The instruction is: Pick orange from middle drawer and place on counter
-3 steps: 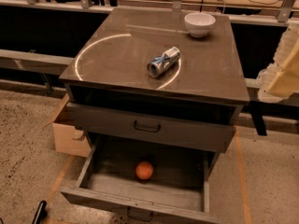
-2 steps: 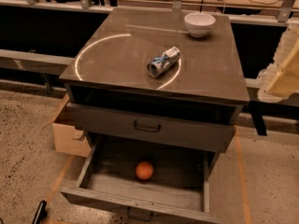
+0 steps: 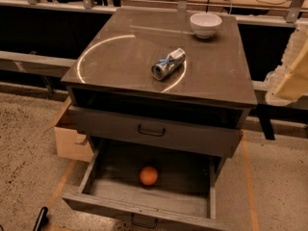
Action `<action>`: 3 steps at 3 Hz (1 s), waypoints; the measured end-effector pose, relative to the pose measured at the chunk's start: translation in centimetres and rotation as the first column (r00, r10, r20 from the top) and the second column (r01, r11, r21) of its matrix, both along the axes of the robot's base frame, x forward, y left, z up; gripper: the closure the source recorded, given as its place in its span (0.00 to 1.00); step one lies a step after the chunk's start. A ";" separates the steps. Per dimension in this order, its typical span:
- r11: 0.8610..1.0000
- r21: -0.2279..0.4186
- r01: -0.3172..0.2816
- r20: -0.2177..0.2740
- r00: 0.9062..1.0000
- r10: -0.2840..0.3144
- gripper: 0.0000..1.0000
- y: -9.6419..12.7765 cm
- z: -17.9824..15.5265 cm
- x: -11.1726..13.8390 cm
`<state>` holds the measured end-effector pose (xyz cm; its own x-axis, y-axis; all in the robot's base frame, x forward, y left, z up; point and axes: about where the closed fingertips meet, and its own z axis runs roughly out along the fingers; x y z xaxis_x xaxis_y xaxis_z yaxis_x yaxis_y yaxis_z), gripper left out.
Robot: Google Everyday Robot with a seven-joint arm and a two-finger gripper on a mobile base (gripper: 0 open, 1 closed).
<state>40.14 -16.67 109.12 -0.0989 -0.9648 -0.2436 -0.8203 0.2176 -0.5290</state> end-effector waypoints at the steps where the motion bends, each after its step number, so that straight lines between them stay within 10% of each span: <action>1: 1.000 0.000 0.000 0.000 1.000 0.000 0.00 0.0 0.0 0.0; 3: 1.000 0.000 0.000 0.000 1.000 0.000 0.00 0.0 0.0 0.0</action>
Offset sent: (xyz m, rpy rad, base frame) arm 0.0000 0.0000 0.0000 0.0000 0.0000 0.0000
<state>40.14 -16.67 109.12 -0.0989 -0.9648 -0.2436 -0.8203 0.2176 -0.5290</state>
